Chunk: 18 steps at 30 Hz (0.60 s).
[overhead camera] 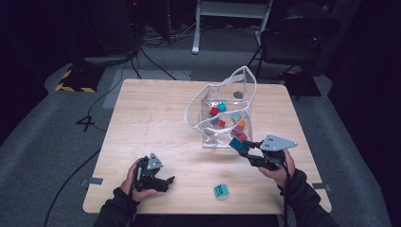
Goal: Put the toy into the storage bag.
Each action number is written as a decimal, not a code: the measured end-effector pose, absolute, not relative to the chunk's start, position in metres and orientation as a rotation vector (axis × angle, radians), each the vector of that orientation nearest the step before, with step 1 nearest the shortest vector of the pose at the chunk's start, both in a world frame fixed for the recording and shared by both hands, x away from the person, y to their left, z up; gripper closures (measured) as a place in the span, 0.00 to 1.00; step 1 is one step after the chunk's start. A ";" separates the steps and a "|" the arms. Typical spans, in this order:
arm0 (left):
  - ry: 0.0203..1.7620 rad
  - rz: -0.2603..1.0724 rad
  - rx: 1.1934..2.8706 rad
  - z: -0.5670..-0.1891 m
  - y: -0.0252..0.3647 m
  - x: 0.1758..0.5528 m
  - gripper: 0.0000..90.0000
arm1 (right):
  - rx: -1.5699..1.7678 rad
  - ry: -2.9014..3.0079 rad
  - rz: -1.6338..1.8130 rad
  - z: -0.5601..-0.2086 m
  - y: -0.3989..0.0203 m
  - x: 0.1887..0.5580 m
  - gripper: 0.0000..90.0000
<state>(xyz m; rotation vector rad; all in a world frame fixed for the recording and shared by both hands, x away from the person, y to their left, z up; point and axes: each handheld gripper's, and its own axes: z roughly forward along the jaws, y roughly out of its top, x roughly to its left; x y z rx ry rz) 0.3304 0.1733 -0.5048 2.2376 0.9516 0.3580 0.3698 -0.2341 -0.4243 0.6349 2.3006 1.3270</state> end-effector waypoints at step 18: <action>0.952 0.358 2.238 -0.505 0.173 0.330 0.11 | 0.655 2.216 1.312 -0.393 -0.253 0.366 0.66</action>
